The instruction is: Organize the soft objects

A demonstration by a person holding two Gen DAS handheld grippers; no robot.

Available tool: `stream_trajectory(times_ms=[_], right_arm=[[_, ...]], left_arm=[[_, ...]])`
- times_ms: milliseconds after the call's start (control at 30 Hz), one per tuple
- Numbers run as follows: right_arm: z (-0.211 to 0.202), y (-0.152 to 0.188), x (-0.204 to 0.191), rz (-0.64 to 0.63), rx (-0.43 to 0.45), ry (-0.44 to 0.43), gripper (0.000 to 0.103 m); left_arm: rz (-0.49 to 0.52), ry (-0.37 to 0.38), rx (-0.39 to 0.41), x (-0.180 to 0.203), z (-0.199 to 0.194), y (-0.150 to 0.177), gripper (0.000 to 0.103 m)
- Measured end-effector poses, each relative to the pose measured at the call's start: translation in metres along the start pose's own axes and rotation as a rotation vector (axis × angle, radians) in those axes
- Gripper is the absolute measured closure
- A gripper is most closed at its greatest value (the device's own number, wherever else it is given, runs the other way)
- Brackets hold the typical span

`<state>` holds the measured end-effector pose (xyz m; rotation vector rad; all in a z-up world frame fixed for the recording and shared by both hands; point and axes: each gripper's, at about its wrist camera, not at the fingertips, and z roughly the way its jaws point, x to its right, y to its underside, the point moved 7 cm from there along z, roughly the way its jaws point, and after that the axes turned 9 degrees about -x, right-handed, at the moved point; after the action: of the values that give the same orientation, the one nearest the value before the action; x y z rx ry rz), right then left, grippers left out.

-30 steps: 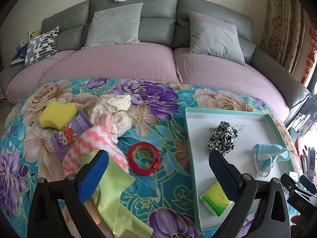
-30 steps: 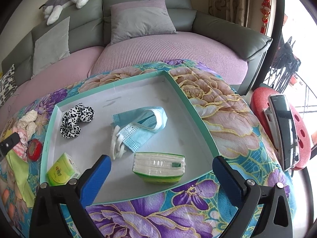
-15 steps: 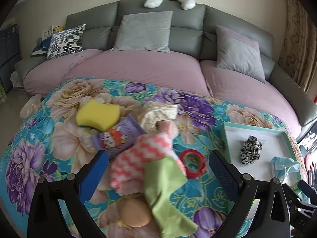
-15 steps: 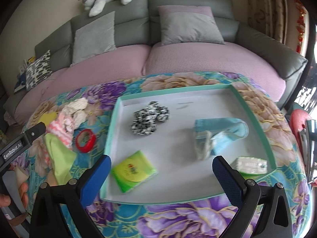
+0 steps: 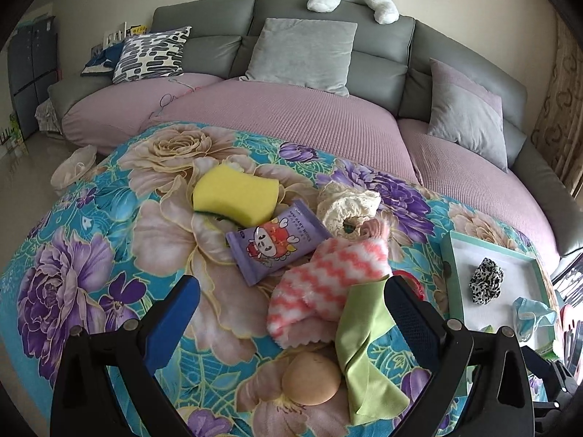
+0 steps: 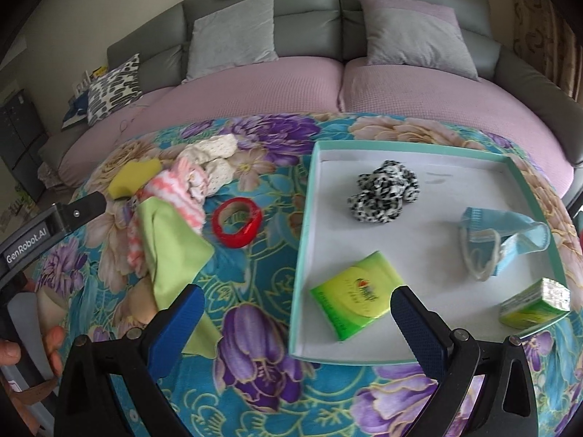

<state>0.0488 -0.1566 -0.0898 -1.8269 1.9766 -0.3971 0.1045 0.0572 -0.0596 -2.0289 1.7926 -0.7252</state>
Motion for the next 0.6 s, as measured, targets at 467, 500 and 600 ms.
stream_trajectory(times_ms=[467,500,600], right_arm=[[0.020,0.011,-0.037,-0.091,-0.054,-0.004,0.000],[0.020,0.011,-0.037,-0.091,-0.055,-0.001,0.000],[0.022,0.010,-0.039,-0.094,-0.060,0.005,0.000]], left_arm=[[0.032,-0.026,-0.147,-0.014,0.028,0.025,0.002],[0.042,-0.025,-0.164,-0.014,0.031,0.028,0.002],[0.066,-0.021,-0.219,-0.011,0.040,0.038,0.002]])
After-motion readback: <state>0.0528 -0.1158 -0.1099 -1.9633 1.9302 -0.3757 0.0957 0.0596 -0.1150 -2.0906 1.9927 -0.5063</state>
